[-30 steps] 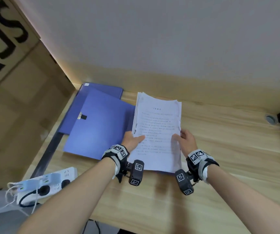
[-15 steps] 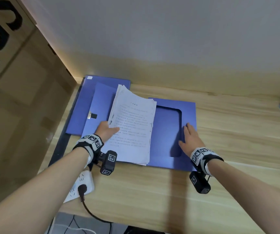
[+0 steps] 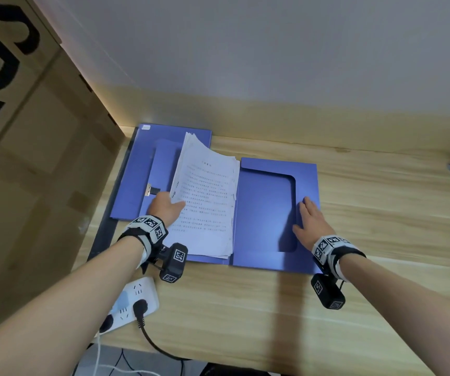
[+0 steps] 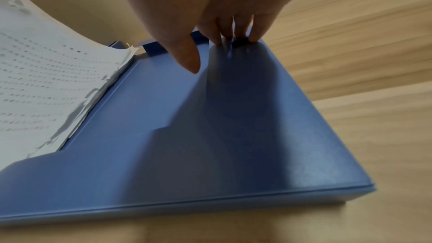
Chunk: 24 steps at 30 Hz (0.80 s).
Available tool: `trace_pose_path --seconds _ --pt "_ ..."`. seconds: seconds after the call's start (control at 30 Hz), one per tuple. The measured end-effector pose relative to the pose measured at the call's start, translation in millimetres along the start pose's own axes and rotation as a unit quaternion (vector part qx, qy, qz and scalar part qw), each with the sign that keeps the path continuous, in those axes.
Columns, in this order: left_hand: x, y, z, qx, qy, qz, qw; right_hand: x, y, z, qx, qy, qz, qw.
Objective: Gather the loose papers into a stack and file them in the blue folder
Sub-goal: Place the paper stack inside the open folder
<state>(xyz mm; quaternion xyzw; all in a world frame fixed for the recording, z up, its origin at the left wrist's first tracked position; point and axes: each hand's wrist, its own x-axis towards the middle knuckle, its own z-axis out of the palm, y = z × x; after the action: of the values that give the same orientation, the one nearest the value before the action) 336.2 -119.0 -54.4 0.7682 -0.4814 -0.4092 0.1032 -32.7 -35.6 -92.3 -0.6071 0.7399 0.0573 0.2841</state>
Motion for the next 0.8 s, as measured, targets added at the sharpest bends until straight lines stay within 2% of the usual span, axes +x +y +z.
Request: trace_pose_path --seconds 0.1,0.5,0.8 --pt "-0.6 6.3 9.1 0.005 -0.013 0.016 1.0 1.0 2.5 1.0 0.003 -0.004 0.002 1.0" --pt "-9.1 16.2 75.0 -0.016 -0.074 -0.015 0.997 -0.3 2.4 -0.8 0.018 -0.006 0.003 1.0" --pt "-15.4 50.0 134.8 -0.027 -0.111 -0.031 0.993 -0.3 26.0 -0.3 -0.001 0.03 -0.07 0.997"
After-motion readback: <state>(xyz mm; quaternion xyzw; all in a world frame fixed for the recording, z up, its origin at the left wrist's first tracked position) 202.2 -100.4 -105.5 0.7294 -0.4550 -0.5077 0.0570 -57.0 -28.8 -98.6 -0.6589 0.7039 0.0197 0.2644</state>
